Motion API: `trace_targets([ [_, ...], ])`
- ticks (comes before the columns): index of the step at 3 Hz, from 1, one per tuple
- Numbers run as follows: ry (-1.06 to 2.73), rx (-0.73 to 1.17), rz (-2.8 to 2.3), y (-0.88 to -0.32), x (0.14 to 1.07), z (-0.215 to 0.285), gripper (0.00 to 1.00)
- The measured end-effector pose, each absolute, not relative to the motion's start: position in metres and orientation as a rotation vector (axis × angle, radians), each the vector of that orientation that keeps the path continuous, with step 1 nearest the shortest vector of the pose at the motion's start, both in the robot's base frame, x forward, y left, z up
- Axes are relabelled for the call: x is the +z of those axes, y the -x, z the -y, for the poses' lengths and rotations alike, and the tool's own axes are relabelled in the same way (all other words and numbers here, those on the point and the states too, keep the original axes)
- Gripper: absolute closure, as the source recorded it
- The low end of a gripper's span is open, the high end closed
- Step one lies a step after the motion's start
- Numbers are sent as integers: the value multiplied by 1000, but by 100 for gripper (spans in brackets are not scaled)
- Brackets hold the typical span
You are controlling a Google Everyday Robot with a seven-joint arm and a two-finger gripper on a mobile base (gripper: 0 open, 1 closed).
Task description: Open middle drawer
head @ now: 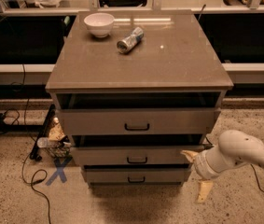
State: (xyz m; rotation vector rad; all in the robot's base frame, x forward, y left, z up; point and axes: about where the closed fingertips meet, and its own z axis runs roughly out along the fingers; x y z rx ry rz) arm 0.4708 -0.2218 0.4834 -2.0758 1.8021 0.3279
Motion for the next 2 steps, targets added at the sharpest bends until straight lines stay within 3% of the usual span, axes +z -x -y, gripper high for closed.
trace_targets([
  [2, 2047, 216, -1699, -516, 458, 196, 0],
])
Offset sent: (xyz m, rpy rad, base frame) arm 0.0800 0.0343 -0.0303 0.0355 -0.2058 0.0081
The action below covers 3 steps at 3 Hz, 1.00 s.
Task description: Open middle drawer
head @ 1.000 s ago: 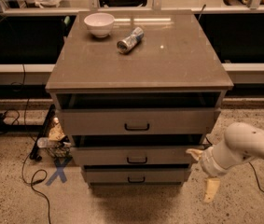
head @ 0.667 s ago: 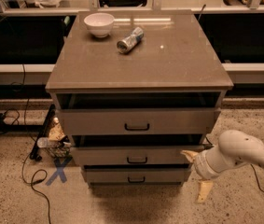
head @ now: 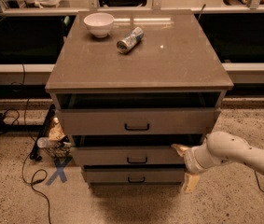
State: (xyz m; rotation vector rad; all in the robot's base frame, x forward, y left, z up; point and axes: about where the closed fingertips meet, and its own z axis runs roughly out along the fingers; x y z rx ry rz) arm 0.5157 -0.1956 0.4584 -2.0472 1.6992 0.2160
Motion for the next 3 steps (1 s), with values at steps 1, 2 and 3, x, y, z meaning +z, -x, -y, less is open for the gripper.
trace_targets([
  [1, 2044, 213, -1699, -517, 458, 196, 0],
  [2, 2037, 124, -1724, -526, 449, 192, 0],
  [3, 2025, 45, -1725, -543, 443, 187, 0],
])
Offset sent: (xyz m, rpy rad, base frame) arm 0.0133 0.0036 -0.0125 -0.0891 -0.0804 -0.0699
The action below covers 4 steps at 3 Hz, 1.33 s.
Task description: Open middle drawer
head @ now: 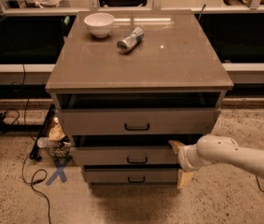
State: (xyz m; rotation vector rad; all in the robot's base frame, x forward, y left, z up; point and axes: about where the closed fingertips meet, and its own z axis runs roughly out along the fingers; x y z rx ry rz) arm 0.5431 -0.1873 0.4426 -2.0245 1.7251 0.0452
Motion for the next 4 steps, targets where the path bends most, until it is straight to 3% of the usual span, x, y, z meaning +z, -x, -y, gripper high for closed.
trace_targets([
  [2, 1989, 89, -1781, -580, 399, 191, 3],
  [4, 1965, 106, -1810, -584, 389, 198, 48],
])
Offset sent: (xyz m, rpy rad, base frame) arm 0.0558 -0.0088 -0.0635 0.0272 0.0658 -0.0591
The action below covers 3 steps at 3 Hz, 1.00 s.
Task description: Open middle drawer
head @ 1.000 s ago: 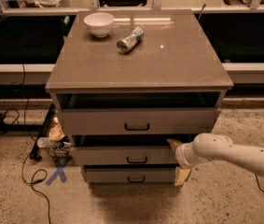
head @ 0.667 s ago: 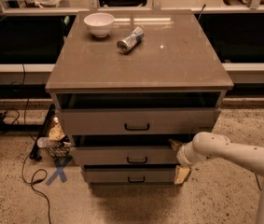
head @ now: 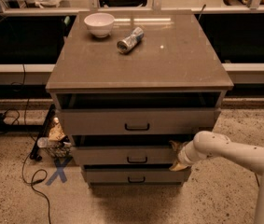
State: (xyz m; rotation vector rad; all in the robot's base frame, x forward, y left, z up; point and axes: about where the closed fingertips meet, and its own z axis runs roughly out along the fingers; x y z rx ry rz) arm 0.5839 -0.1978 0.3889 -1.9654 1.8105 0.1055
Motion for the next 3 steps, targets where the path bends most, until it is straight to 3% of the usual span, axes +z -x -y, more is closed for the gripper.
trace_targets([
  [2, 1965, 106, -1811, -584, 402, 198, 95],
  [3, 1965, 106, -1811, -584, 404, 198, 100],
])
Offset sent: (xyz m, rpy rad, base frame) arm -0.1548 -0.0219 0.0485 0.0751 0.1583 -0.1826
